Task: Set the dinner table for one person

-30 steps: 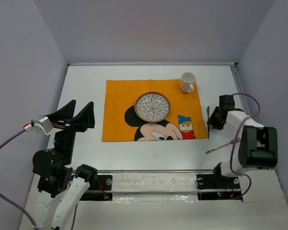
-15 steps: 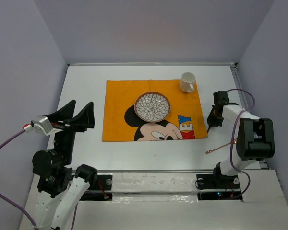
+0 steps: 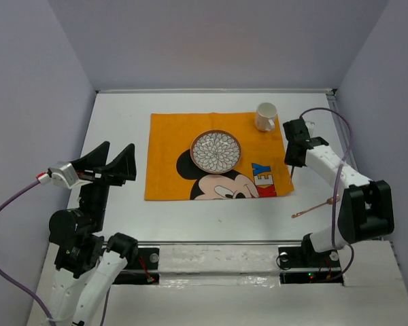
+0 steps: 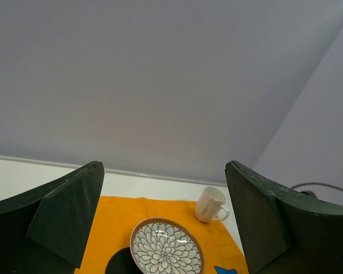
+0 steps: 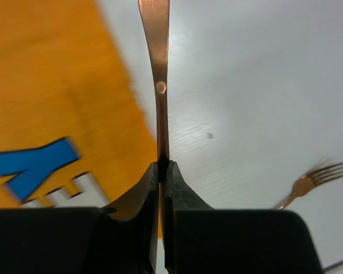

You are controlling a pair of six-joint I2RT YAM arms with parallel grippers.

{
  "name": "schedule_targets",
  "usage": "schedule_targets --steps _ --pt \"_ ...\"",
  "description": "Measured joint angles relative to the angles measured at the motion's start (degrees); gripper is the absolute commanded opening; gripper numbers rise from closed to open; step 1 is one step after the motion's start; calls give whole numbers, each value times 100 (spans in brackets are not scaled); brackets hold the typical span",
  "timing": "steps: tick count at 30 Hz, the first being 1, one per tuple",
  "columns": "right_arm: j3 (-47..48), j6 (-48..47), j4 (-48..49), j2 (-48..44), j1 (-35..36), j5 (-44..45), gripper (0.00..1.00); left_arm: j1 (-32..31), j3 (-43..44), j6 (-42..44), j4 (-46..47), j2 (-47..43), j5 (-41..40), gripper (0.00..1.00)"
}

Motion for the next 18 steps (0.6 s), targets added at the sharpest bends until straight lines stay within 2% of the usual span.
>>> schedule_targets --steps 4,7,11,18 --pt "612 -199 26 -621 984 -24 0 2 -4 2 -4 90 2 99" --pt "970 -354 195 -656 1445 -282 0 11 -4 2 -13 151 2 99" --pt "1248 -527 367 -247 1784 -586 0 22 -4 4 -42 238 -2 99" --pt "1384 -590 560 986 1805 -997 0 125 -4 4 -52 280 0 99"
